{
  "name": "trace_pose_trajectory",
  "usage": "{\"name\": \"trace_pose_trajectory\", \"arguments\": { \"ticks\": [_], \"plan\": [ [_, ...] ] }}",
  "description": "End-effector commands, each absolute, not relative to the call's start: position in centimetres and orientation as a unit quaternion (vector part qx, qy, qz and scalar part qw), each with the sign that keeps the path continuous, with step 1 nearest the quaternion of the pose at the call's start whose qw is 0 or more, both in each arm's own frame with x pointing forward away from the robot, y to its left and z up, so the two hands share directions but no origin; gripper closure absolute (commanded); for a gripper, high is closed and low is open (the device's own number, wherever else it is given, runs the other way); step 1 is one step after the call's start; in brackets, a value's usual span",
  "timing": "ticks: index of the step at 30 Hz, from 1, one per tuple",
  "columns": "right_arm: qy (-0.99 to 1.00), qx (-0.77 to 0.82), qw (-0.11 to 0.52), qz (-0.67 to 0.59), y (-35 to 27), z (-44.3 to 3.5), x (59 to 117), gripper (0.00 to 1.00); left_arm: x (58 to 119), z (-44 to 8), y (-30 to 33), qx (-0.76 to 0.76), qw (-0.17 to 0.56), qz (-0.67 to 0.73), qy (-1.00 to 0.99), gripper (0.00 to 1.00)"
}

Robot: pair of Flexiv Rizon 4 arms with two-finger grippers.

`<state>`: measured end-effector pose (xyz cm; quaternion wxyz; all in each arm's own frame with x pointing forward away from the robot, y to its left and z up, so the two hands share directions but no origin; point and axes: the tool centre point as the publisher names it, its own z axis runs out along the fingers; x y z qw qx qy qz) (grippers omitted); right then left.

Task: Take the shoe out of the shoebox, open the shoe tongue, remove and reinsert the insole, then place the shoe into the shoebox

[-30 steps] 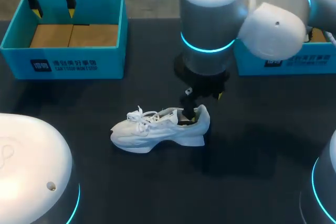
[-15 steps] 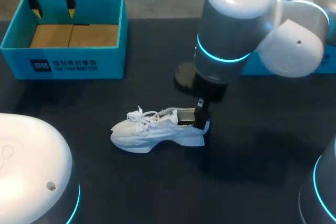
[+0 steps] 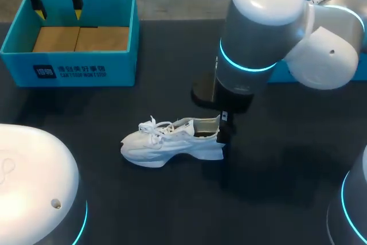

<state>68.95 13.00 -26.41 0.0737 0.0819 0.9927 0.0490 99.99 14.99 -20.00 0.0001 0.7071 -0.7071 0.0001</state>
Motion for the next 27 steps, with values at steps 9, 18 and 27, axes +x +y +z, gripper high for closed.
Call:
{"name": "trace_pose_trajectory", "arguments": {
  "ticks": [9,18,27],
  "plan": [
    [0.983,0.070,0.055,0.160,10.2,-28.2,70.7,0.00,100.0,-20.0,15.0,0.707,0.000,0.000,-0.707,0.00],
    [0.963,0.035,0.081,0.256,8.1,-29.0,71.6,0.00,100.0,-20.0,15.0,0.707,0.000,0.000,-0.707,0.00],
    [0.938,-0.003,0.086,0.337,6.1,-30.5,72.5,0.00,100.0,-20.0,15.0,0.707,0.000,0.000,-0.707,0.00]
  ]
}}
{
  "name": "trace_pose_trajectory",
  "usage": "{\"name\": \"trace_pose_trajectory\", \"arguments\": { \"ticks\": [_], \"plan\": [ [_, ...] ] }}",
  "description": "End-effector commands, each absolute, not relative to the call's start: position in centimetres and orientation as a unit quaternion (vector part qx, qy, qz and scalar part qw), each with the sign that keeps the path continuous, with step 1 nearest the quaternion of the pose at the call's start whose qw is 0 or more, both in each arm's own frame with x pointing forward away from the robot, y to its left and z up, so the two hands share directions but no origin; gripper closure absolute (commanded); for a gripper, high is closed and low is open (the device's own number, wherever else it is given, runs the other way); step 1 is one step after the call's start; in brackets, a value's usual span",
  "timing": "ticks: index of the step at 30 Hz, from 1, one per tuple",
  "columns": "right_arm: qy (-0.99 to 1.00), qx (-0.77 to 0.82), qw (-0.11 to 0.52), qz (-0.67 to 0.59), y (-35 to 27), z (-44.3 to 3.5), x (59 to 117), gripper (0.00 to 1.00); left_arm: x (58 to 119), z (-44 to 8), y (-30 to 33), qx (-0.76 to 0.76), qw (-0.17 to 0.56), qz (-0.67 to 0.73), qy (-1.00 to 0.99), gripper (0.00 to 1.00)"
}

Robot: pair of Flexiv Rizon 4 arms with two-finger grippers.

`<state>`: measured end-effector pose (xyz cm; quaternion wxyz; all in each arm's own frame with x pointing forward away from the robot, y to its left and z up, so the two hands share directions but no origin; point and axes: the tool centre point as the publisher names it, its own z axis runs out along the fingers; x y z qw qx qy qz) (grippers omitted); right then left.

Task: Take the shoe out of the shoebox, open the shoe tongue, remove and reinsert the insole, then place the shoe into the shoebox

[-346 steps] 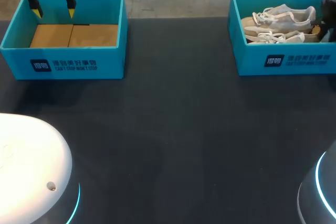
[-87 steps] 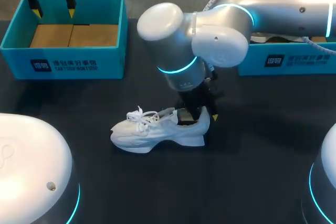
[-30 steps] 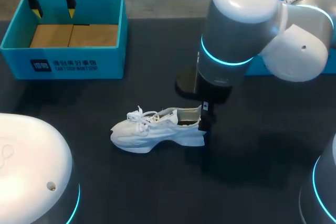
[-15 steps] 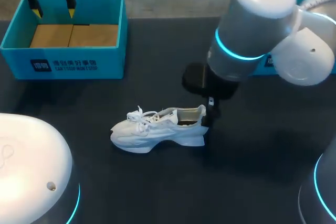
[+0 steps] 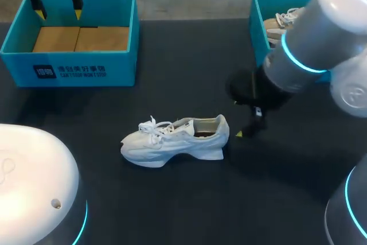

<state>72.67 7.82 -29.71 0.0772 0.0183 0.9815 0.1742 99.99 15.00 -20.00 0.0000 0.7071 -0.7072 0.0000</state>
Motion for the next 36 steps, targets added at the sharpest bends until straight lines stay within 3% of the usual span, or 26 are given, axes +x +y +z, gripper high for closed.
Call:
{"name": "trace_pose_trajectory", "arguments": {
  "ticks": [1,17,36],
  "plan": [
    [0.934,-0.003,0.094,0.344,5.9,-30.7,72.6,0.00,100.0,-20.0,15.0,0.707,0.000,0.000,-0.707,0.00],
    [0.916,-0.011,0.075,0.394,3.3,-35.8,73.1,0.00,100.0,-20.0,15.0,0.707,0.000,0.000,-0.707,0.00],
    [0.925,-0.028,0.070,0.373,3.3,-36.1,73.9,0.00,100.0,-20.0,15.0,0.707,0.000,0.000,-0.707,0.00]
  ]
}}
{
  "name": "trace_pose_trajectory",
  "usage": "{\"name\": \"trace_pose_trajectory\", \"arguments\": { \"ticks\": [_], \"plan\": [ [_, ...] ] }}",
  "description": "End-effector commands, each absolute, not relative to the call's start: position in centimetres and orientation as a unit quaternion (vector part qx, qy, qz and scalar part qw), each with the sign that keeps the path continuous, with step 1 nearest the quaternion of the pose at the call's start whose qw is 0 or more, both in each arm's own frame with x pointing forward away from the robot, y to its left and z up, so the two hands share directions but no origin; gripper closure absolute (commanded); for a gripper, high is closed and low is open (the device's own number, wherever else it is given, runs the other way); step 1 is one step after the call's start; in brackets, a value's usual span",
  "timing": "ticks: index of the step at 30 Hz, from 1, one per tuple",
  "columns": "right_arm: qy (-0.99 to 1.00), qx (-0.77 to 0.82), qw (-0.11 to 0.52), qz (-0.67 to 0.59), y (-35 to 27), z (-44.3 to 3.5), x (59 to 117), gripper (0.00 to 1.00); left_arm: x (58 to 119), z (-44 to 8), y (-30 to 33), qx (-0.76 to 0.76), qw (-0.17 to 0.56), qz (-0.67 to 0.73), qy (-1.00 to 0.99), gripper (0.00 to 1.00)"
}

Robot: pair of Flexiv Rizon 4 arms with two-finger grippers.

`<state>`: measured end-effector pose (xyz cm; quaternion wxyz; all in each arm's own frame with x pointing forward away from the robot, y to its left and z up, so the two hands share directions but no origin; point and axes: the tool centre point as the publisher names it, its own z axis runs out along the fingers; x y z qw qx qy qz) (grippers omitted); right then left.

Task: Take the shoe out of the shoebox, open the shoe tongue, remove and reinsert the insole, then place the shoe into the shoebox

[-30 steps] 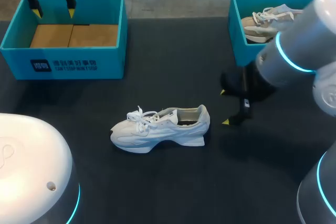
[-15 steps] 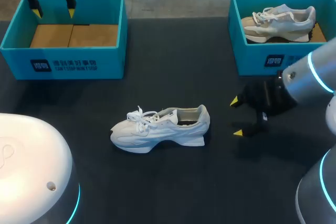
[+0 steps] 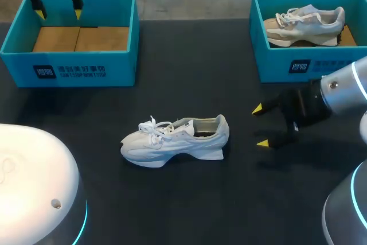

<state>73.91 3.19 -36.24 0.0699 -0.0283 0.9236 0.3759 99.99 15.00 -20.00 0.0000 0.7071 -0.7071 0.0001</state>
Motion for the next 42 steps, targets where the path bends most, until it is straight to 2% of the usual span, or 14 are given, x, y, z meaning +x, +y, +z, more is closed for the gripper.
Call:
{"name": "trace_pose_trajectory", "arguments": {
  "ticks": [1,16,33,42],
  "plan": [
    [0.925,-0.028,0.070,0.373,3.3,-36.1,73.9,0.00,100.0,-20.0,15.0,0.707,0.000,0.000,-0.707,0.00],
    [0.925,-0.028,0.070,0.373,3.3,-36.1,73.9,0.00,100.0,-20.0,15.0,0.707,0.000,0.000,-0.707,0.00],
    [0.919,-0.021,0.087,0.384,8.6,-38.6,74.9,0.00,100.0,-20.0,15.0,0.707,0.000,0.000,-0.707,0.00],
    [0.923,0.011,0.074,0.378,10.3,-39.0,75.5,0.00,100.0,-20.0,15.0,0.707,0.000,0.000,-0.707,0.00]
  ]
}}
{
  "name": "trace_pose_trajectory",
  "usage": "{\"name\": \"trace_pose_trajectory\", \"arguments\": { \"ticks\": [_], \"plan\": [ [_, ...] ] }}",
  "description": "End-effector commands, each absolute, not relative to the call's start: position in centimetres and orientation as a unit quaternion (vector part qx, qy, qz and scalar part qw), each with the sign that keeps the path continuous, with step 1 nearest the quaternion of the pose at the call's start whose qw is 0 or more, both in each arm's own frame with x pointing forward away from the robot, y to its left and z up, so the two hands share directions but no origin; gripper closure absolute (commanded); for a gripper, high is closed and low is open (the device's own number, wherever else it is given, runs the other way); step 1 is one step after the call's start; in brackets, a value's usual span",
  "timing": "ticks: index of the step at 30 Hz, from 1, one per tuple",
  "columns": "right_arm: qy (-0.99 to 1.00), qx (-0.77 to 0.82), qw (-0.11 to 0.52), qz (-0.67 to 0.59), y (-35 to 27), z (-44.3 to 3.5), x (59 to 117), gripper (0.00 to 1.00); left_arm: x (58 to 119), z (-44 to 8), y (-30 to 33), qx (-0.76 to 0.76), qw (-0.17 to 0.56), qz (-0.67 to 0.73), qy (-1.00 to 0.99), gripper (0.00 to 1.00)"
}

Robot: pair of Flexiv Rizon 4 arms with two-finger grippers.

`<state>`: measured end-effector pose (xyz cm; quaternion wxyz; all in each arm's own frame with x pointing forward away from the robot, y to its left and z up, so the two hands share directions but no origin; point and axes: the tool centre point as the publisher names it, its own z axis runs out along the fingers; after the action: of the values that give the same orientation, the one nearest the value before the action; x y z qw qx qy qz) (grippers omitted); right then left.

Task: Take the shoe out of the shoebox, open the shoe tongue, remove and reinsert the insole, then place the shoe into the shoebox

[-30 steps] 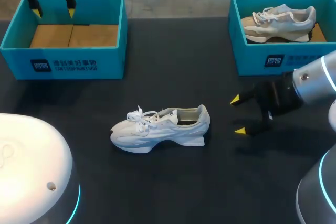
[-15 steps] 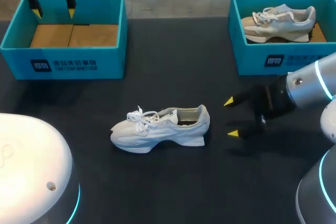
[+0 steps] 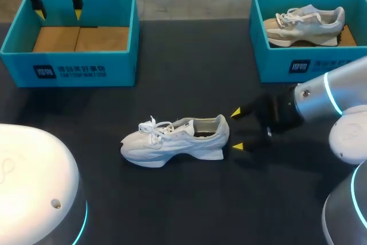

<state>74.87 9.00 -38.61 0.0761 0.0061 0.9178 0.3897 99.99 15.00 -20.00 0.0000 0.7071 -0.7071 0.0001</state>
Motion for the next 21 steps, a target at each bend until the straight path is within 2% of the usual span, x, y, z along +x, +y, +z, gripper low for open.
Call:
{"name": "trace_pose_trajectory", "arguments": {
  "ticks": [1,21],
  "plan": [
    [0.923,0.014,0.072,0.377,10.5,-39.0,75.6,0.00,100.0,-20.0,15.0,0.707,0.000,0.000,-0.707,0.00],
    [0.917,0.013,0.044,0.397,14.0,-40.8,75.0,0.00,100.0,-20.0,15.0,0.707,0.000,0.000,-0.707,0.00]
  ]
}}
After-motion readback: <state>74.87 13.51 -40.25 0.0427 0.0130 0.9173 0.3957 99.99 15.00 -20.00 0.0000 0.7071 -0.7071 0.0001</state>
